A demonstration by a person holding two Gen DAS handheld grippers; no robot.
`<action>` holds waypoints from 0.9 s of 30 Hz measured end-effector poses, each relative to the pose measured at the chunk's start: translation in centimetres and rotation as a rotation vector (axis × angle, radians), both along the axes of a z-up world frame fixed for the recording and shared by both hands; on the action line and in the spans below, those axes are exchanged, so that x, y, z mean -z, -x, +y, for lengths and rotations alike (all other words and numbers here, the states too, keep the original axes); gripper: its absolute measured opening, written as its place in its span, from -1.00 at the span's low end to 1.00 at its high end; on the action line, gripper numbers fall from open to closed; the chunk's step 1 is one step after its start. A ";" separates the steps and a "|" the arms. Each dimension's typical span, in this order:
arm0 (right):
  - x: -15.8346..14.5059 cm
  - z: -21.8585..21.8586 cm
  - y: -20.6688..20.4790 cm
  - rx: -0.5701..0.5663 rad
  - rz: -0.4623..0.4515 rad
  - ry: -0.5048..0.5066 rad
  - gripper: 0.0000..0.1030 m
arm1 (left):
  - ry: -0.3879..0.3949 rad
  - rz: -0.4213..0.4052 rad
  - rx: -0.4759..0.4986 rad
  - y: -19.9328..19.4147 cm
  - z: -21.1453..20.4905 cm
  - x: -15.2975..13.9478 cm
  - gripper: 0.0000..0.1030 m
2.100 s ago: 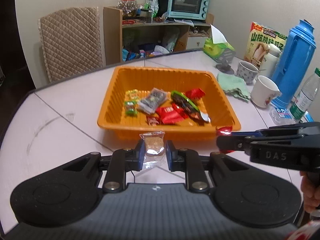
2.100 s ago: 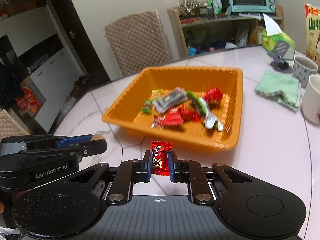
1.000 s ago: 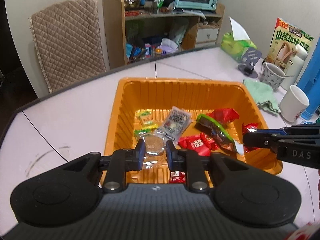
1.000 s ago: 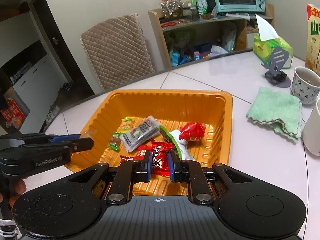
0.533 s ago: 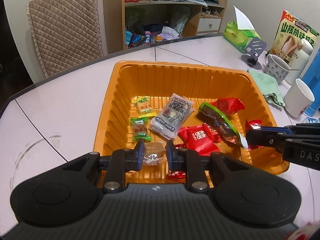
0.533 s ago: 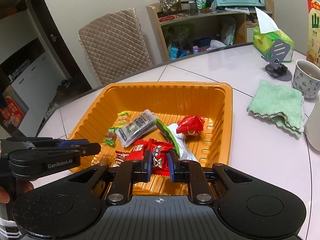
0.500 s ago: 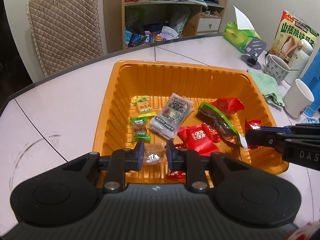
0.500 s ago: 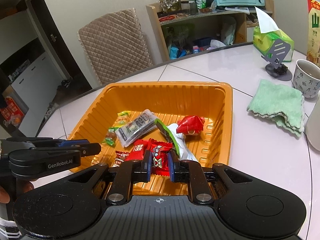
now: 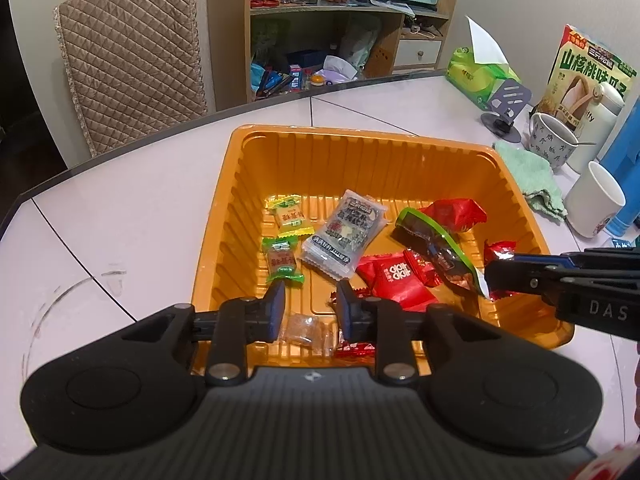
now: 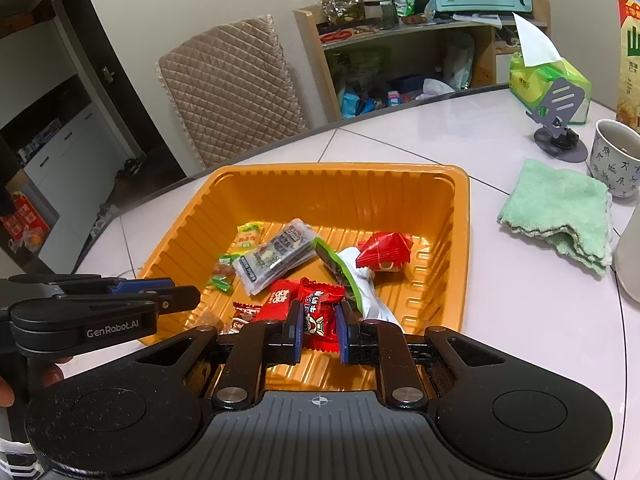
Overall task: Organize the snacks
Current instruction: 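Open both grippers to drop the candies into the tray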
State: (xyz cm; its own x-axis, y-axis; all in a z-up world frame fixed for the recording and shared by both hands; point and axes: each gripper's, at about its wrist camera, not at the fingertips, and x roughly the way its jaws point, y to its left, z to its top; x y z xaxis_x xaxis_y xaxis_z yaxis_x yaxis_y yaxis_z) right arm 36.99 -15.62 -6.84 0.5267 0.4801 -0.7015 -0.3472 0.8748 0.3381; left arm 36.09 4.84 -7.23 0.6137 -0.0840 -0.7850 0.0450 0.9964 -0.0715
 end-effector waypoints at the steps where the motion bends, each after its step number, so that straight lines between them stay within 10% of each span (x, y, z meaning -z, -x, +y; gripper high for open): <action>1: 0.0 0.0 0.0 -0.002 0.000 0.000 -0.66 | 0.000 -0.001 0.000 0.0 0.0 -0.1 -0.52; 20: -0.5 0.3 -0.2 0.000 -0.018 0.013 -0.60 | 0.003 -0.019 -0.021 0.6 0.1 -0.9 -0.33; 27: -1.0 -0.1 0.5 0.020 -0.047 0.005 0.01 | 0.001 -0.028 -0.027 1.4 0.0 -1.5 -0.22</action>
State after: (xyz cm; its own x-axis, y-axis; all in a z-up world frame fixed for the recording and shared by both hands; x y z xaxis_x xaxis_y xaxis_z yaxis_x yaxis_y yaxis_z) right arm 36.49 -15.68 -5.84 0.5687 0.4659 -0.6779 -0.3455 0.8832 0.3171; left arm 34.73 4.86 -5.69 0.6377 -0.0683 -0.7673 0.0204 0.9972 -0.0718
